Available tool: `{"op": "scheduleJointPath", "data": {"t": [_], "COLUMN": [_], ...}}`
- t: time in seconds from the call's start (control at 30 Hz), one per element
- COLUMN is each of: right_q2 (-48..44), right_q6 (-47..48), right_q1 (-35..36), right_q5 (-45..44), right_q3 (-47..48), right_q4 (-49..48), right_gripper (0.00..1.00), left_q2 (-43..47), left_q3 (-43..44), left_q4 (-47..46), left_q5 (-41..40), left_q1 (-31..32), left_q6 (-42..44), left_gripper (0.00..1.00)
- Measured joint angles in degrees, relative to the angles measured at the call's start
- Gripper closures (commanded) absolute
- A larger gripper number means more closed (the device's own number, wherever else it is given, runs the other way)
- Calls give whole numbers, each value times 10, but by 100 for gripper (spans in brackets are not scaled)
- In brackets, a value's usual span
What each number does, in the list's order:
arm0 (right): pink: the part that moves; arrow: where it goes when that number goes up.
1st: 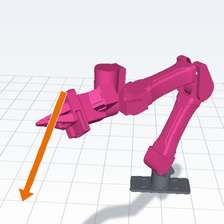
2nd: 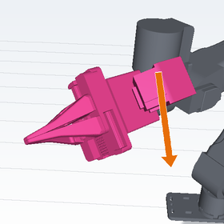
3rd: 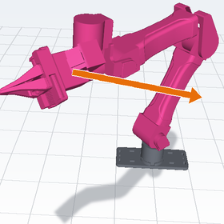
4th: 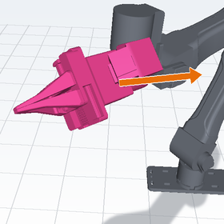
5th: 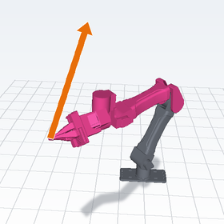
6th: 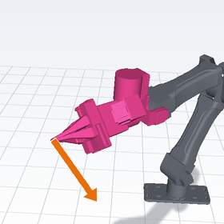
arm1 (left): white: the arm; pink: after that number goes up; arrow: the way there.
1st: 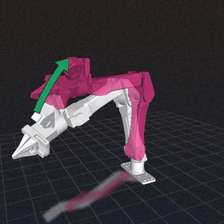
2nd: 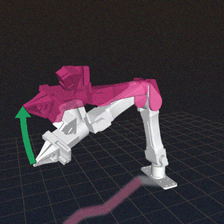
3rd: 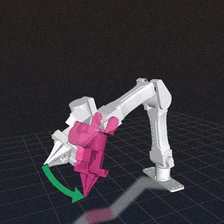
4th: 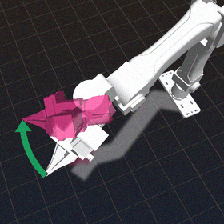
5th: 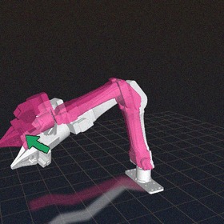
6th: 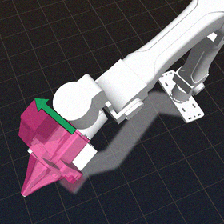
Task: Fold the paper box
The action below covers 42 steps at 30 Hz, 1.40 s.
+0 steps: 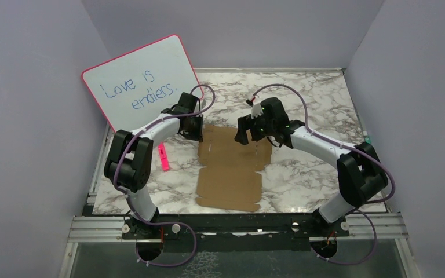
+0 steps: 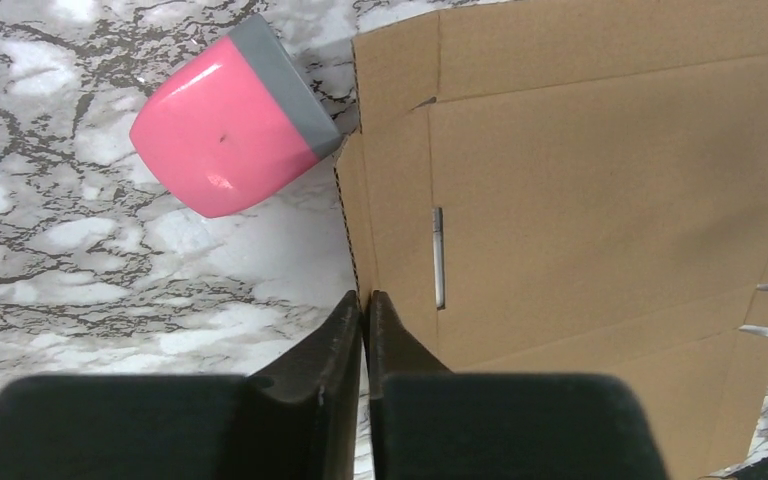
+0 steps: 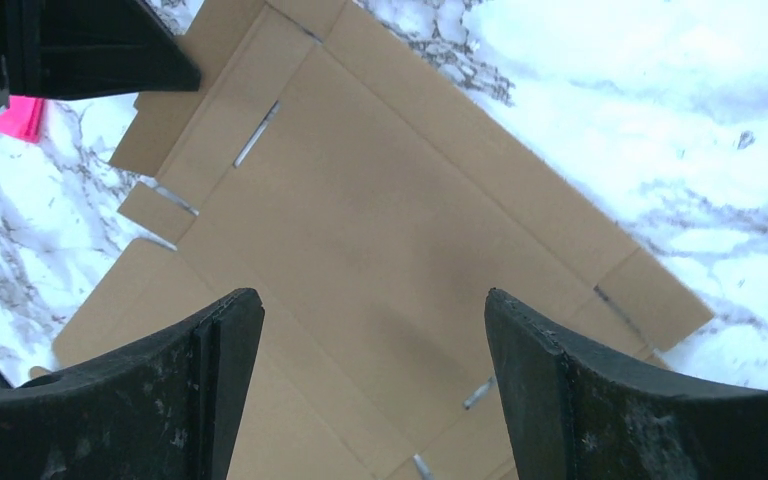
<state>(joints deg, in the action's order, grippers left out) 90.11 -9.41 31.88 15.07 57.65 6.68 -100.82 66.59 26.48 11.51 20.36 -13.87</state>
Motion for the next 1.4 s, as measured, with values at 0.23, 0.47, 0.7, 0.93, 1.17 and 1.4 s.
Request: {"op": "scheduleJointPath", "data": {"t": [0.23, 0.47, 0.7, 0.93, 1.17, 1.4], "right_q2": [59, 115, 163, 202, 222, 228], "right_q6": [79, 139, 175, 200, 225, 246], "right_q1": [-7, -41, -63, -80, -86, -88], "right_q5": [23, 84, 130, 183, 226, 252], "right_q3": [66, 145, 180, 201, 222, 238], "right_q4": [19, 58, 88, 113, 140, 169], "right_gripper": [23, 33, 36, 42, 63, 96], "left_q2": [24, 84, 100, 112, 122, 123], "left_q3": [-7, -29, -34, -37, -37, -40], "left_q4": [-2, -7, -15, -18, -21, -21], "left_q5": [0, 0, 5, 15, 26, 29], "left_q1": [0, 0, 0, 0, 1, 1], "left_q6": [28, 47, 52, 52, 52, 51], "left_gripper": [100, 100, 100, 100, 100, 97]}}
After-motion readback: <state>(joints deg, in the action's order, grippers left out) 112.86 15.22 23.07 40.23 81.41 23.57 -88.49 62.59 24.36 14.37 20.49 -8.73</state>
